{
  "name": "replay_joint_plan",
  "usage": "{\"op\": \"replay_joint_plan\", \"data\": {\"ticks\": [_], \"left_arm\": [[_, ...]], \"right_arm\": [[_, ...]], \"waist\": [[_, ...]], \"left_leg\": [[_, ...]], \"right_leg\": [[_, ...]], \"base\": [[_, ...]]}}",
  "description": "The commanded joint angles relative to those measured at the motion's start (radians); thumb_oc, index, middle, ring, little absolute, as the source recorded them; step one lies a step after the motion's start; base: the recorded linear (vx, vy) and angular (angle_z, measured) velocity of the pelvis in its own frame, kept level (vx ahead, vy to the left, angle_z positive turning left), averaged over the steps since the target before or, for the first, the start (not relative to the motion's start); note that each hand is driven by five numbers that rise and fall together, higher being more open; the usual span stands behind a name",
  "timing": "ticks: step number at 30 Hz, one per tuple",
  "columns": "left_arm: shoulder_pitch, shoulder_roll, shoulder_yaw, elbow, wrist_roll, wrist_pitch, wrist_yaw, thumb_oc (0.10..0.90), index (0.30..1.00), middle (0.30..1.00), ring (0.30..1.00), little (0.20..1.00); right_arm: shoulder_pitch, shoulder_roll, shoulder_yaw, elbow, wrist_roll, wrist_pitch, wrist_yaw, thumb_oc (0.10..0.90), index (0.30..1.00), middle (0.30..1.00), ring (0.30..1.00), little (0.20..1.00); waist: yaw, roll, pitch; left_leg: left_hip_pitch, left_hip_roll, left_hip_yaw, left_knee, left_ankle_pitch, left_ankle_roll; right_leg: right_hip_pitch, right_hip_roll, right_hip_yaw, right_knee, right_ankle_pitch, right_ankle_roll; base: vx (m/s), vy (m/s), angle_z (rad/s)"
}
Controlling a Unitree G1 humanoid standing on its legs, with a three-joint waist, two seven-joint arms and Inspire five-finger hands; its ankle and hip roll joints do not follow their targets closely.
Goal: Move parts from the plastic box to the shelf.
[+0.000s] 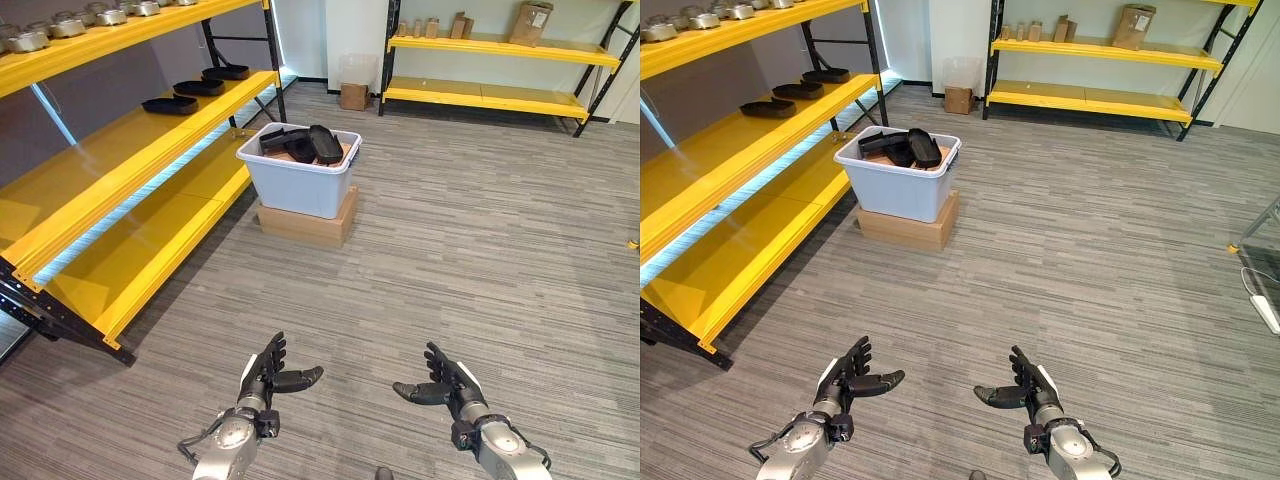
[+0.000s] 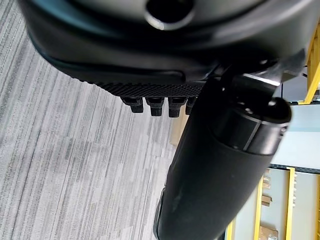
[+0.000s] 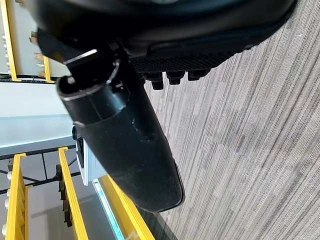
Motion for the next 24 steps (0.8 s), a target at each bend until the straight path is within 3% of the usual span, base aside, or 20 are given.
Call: {"op": "replay_joint_plan", "data": {"ticks": [1,24], "left_arm": [[-0.079,0.022,0.048,0.006,0.027,-0.071,-0.014,0.900,1.000,1.000,1.000,1.000],[-0.079,0.023,0.050,0.013,0.042,-0.068,-0.006,0.900,1.000,1.000,1.000,1.000]], "right_arm": [[-0.080,-0.010,-0.013,-0.038,0.021,-0.083,0.009,0.900,1.000,1.000,1.000,1.000],[-0.078,-0.012,-0.016,-0.037,0.022,-0.078,0.005,0.900,1.000,1.000,1.000,1.000]], "waist": [[0.003,-0.026,-0.045],[0.006,-0.023,-0.041]], "left_leg": [[0.018,0.138,0.000,-0.008,0.002,-0.120],[0.019,0.139,0.001,-0.008,-0.001,-0.119]], "right_leg": [[0.032,-0.086,0.028,0.046,-0.127,0.109],[0.033,-0.088,0.023,0.051,-0.134,0.110]], "base": [[0.00,0.000,0.00],[0.00,0.000,0.00]]}}
